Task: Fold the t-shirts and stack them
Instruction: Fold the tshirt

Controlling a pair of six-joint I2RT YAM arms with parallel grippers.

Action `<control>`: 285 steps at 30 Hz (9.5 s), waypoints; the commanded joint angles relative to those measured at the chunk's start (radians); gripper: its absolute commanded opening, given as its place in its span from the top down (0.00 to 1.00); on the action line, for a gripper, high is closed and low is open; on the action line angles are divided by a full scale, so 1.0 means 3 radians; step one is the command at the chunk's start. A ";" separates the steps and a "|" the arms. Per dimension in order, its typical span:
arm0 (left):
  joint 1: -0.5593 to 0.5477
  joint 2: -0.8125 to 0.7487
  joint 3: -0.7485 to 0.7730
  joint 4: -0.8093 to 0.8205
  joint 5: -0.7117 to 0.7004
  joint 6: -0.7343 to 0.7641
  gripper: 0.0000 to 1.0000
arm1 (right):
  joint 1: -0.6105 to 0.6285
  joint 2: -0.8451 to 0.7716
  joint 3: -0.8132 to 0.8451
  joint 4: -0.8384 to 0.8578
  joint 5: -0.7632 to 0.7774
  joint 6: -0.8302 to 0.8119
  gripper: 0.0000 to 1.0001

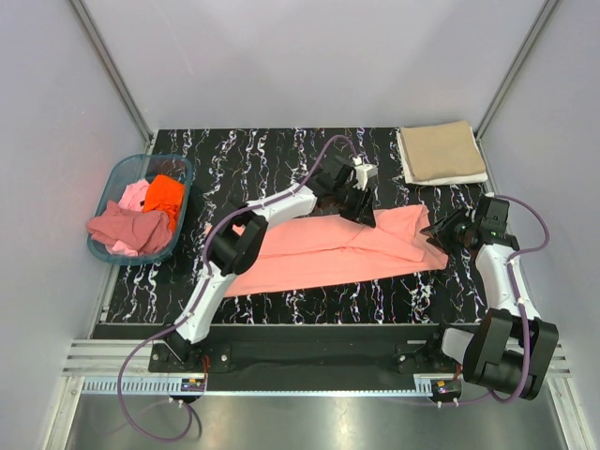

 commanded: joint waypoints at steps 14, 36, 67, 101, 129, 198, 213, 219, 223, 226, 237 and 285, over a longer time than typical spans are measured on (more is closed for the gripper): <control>-0.0124 0.0042 0.0016 0.0305 0.0285 -0.0057 0.69 | -0.0001 -0.0189 0.0042 -0.0039 0.0008 -0.0013 0.58; -0.0287 -0.0874 -0.1282 0.0749 0.0515 -0.0179 1.00 | 0.0010 0.1026 0.0772 0.0400 0.0361 -0.0192 0.54; -0.0415 -0.0643 -0.1712 0.1164 0.0597 -0.0297 1.00 | 0.0311 0.2747 0.1775 0.0855 0.0453 -0.0524 0.69; -0.0405 -0.0786 -0.1620 0.1466 0.0628 -0.0854 1.00 | 0.0311 0.0594 -0.0127 -0.0546 0.0724 0.0386 0.56; -0.0405 -0.1072 -0.2049 0.1189 0.0260 -0.0593 1.00 | 0.0306 0.0088 0.0124 -0.0837 0.1051 0.0222 1.00; -0.0666 -0.1134 -0.1835 0.0295 -0.0783 -0.1360 1.00 | 0.0311 0.0292 -0.0158 -0.0489 0.0852 0.0069 1.00; -0.0594 -0.1062 -0.1610 0.0208 -0.0671 -0.1560 1.00 | 0.0311 0.0266 -0.0096 -0.0459 0.0785 0.0074 1.00; -0.0492 -0.1027 -0.1559 0.0208 -0.0594 -0.1713 1.00 | 0.0311 0.0460 0.0057 -0.0449 0.0790 0.0079 1.00; -0.0420 -0.0970 -0.1497 0.0198 -0.0502 -0.1780 1.00 | 0.0311 0.0634 0.0256 -0.0413 0.0739 0.0079 1.00; -0.0354 -0.0945 -0.1487 0.0223 -0.0487 -0.1826 1.00 | 0.0311 0.0818 0.0389 -0.0408 0.0714 0.0064 1.00; -0.0124 -0.0888 -0.1533 0.0371 -0.0308 -0.1994 1.00 | 0.0454 0.1396 0.1054 -0.0428 0.0534 -0.0115 1.00; -0.0165 -0.0827 -0.0966 -0.0063 -0.0574 -0.0379 0.58 | 0.0766 0.1877 0.1878 -0.1083 0.0591 -0.0728 0.68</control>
